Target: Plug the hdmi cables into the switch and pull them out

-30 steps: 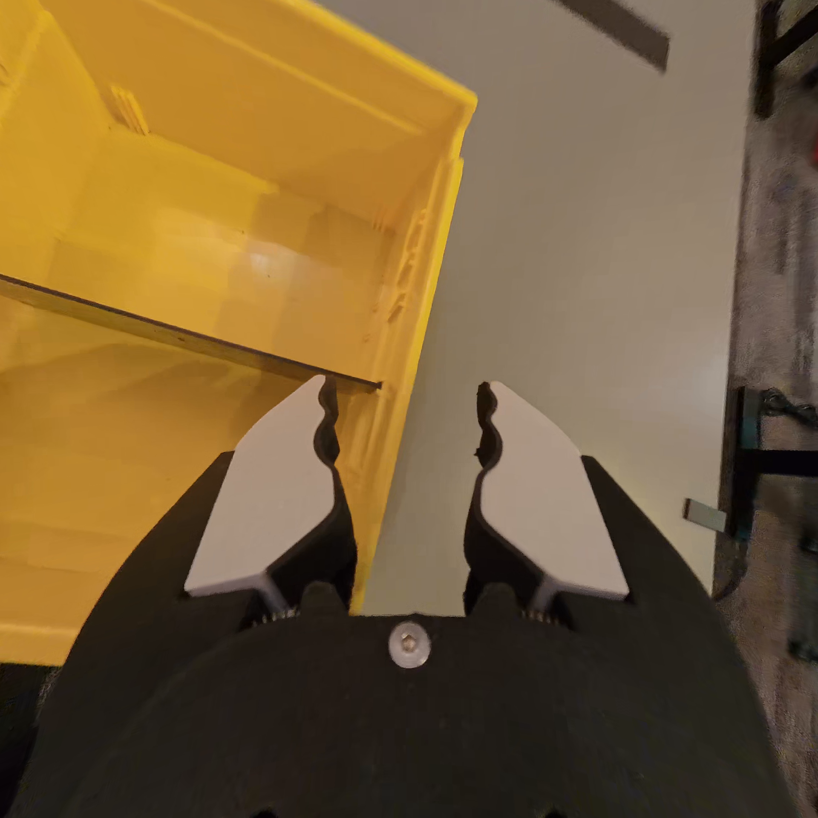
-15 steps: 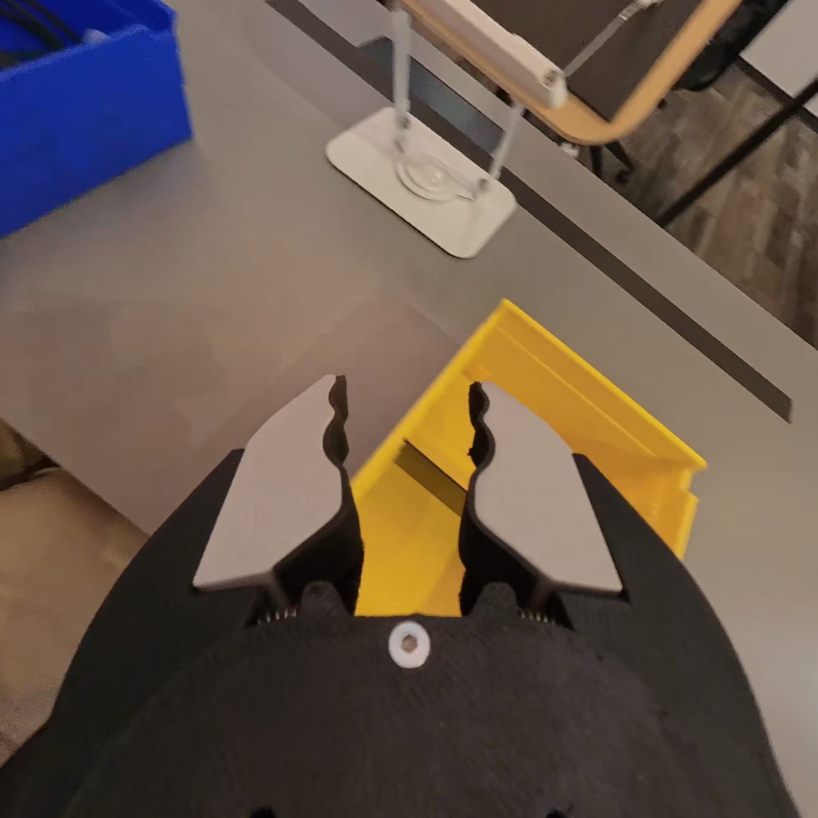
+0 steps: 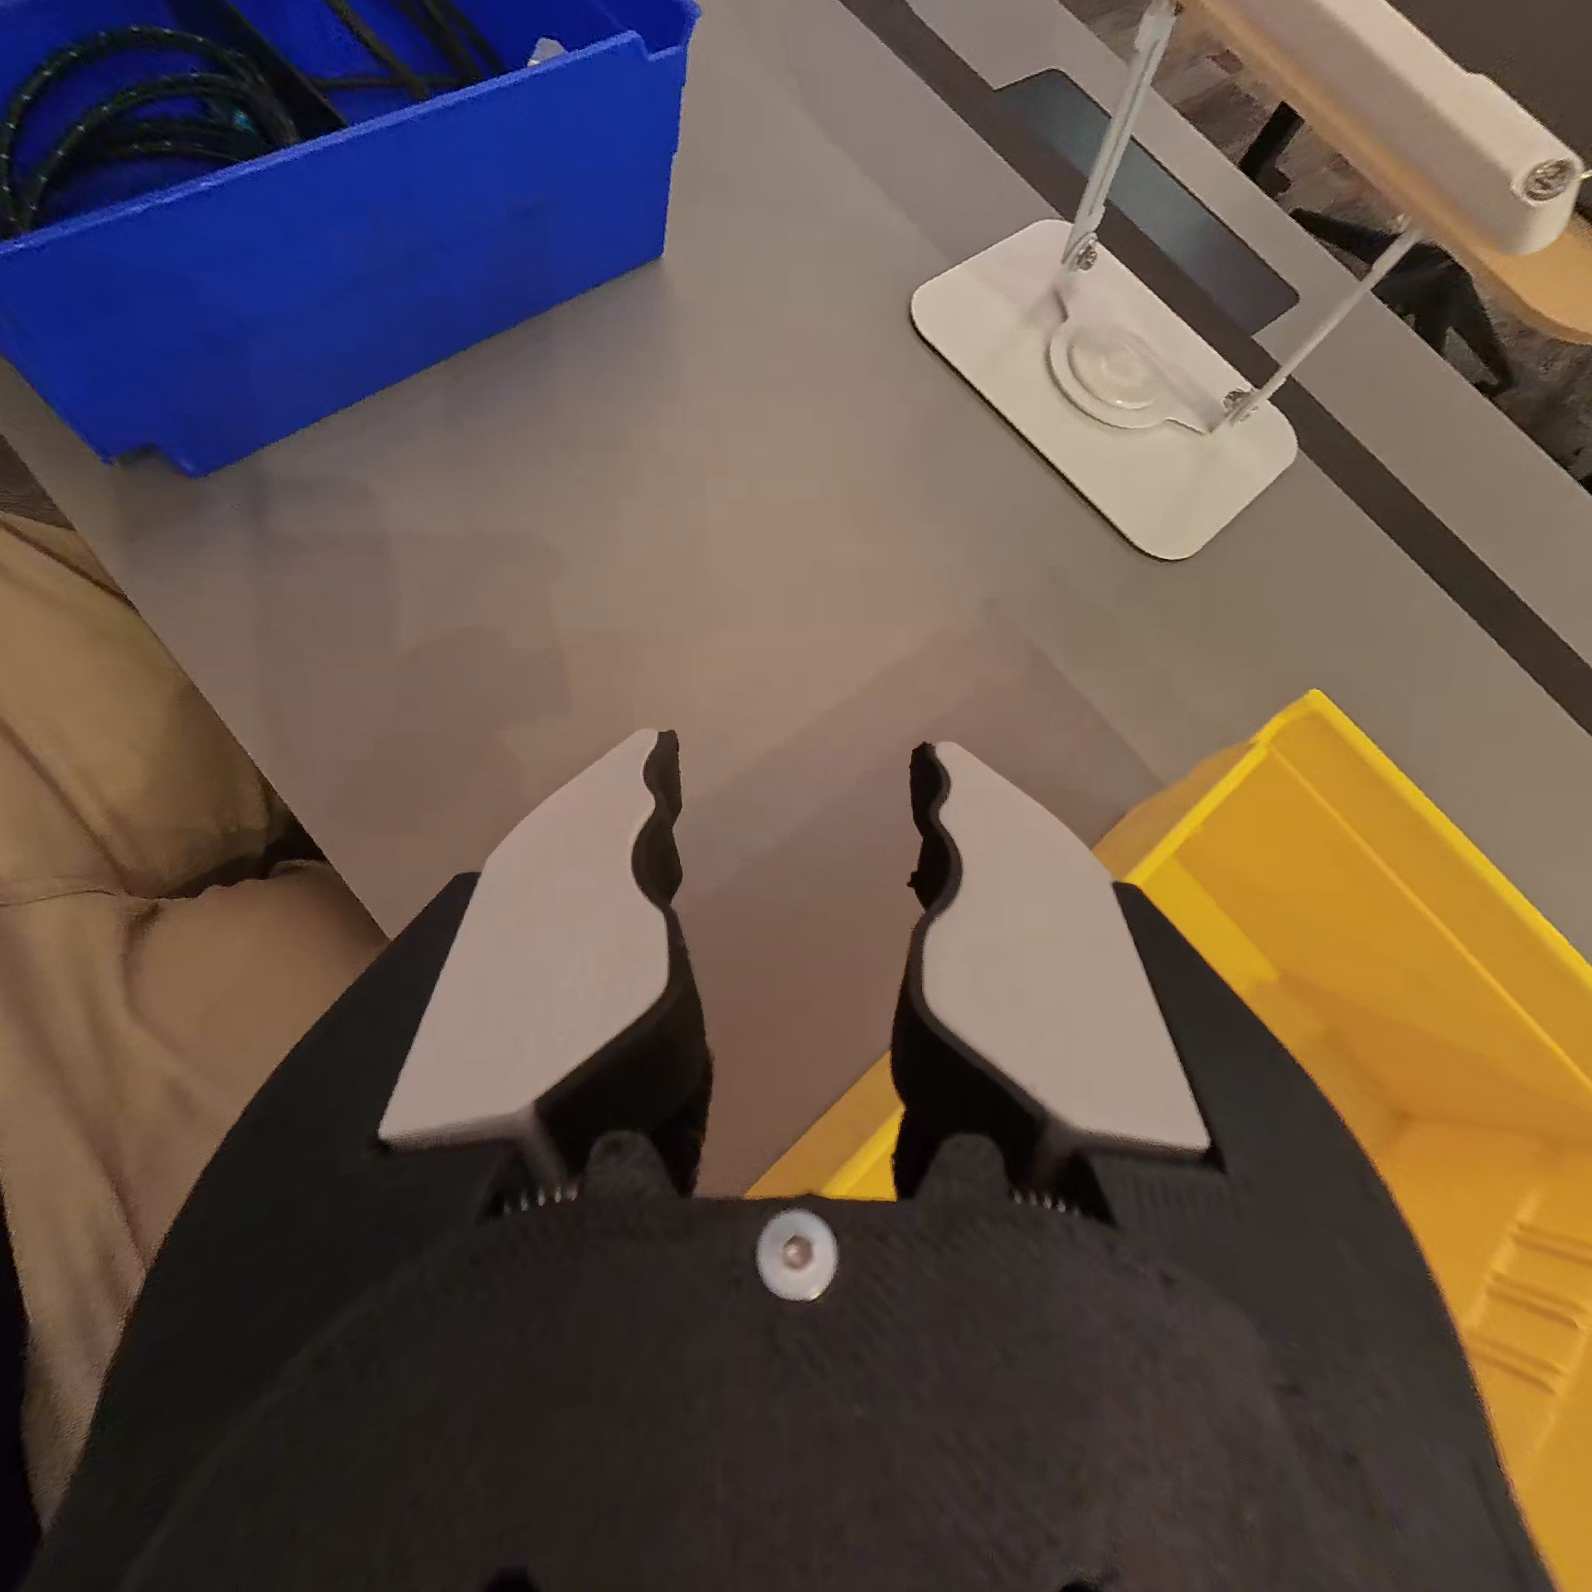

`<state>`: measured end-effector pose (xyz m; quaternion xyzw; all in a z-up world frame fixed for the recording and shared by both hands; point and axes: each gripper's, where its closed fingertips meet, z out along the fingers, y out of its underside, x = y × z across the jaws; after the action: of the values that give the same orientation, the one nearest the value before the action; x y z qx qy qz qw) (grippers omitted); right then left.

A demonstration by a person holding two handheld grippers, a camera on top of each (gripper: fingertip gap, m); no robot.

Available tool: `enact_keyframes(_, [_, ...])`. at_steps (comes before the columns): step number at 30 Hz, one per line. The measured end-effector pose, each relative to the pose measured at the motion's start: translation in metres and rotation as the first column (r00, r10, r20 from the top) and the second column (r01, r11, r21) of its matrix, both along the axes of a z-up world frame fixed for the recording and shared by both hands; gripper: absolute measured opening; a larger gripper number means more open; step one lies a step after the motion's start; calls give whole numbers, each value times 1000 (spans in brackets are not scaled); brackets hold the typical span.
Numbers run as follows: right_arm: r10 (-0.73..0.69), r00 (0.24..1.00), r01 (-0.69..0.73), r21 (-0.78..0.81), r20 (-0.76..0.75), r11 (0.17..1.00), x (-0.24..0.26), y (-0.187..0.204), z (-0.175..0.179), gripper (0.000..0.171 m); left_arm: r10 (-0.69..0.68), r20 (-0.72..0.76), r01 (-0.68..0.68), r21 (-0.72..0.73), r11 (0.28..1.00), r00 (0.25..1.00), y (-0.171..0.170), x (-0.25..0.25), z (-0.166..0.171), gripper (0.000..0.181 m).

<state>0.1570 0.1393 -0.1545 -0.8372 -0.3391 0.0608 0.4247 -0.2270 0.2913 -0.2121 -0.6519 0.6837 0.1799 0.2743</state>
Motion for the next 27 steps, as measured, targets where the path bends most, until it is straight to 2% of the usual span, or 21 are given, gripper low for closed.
enact_keyframes(4, [24, 1000, -24, -6, 2, 1000, -8, -2, -4, 51, -4, -3, 4, 56, 998, 1000, 6, 3, 3, 12])
enact_keyframes(6, [32, 999, -32, -13, -5, 999, -11, -3, -6, 51, 5, -40, -2, 84, 996, 999, 12, 1, 1, 34])
enact_keyframes(9, [38, 999, -39, -17, -15, 999, -14, -3, -7, 51, 36, -35, -34, 57, 998, 999, 16, 3, -9, 47])
enact_keyframes(10, [41, 999, -41, -20, -15, 999, -15, -4, -8, 51, 62, -52, -60, 56, 997, 997, 20, 0, -11, 44])
enact_keyframes(12, [45, 999, -45, -26, -14, 999, -17, -4, -11, 51, 61, -78, -57, 59, 997, 995, 23, -2, -16, 16])
enact_keyframes(13, [47, 999, -48, -29, -15, 998, -17, -4, -12, 51, 41, -76, -35, 81, 996, 996, 25, 1, -16, 13])
enact_keyframes(15, [50, 999, -51, -36, -17, 998, -18, -5, -15, 51, 57, -96, -43, 134, 990, 994, 30, -2, -12, 9])
enact_keyframes(21, [57, 998, -59, -59, -35, 997, -21, -5, -20, 52, 67, -10, -62, 251, 966, 998, 34, 3, 16, 7])
enact_keyframes(27, [62, 994, -68, -62, -93, 996, -26, -4, -13, 57, 69, 137, -116, 376, 919, 988, 31, 6, 69, 7])
